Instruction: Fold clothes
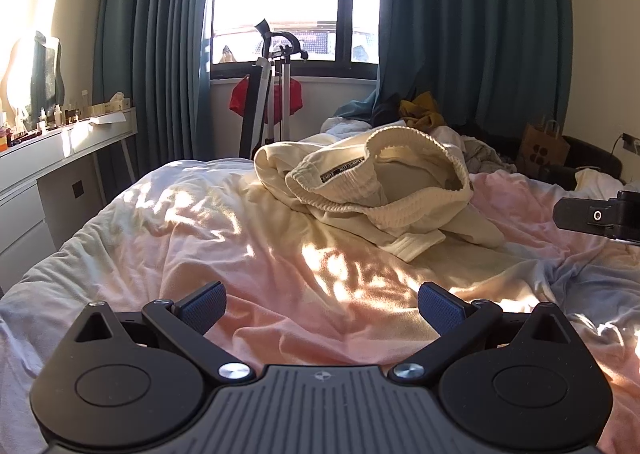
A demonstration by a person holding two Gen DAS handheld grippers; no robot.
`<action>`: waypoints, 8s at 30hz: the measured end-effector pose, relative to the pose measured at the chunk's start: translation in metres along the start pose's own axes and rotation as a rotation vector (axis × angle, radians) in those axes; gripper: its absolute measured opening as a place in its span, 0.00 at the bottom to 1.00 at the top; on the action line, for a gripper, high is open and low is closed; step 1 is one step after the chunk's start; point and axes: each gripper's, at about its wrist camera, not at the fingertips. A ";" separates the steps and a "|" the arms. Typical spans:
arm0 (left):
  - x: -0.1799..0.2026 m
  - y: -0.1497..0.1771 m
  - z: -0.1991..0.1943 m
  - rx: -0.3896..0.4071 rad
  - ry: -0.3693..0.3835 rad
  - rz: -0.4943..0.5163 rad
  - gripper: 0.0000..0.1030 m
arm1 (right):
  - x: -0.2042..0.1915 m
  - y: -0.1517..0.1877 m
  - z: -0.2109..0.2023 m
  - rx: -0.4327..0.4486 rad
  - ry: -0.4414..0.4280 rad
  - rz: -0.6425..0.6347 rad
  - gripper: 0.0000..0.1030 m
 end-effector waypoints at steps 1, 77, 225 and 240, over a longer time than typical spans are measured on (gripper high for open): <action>-0.002 -0.004 -0.002 0.008 -0.008 -0.010 1.00 | 0.004 -0.005 0.004 -0.004 -0.018 0.019 0.87; -0.103 0.054 0.119 -0.578 0.562 -0.979 0.71 | 0.069 0.009 0.035 -0.121 -0.001 0.314 0.11; -0.081 -0.100 -0.063 -0.064 0.110 -0.207 0.78 | -0.095 -0.009 -0.008 -0.151 -0.393 -0.066 0.74; 0.041 -0.093 0.035 -0.097 0.254 -0.002 0.78 | 0.037 -0.014 -0.040 -0.049 -0.130 0.097 0.74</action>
Point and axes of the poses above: each gripper's, at about its wrist camera, not at the fingertips, and z roughly the way its jaws point, x to its right, y to its underside, and after that the axes turned 12 degrees about -z, right-handed
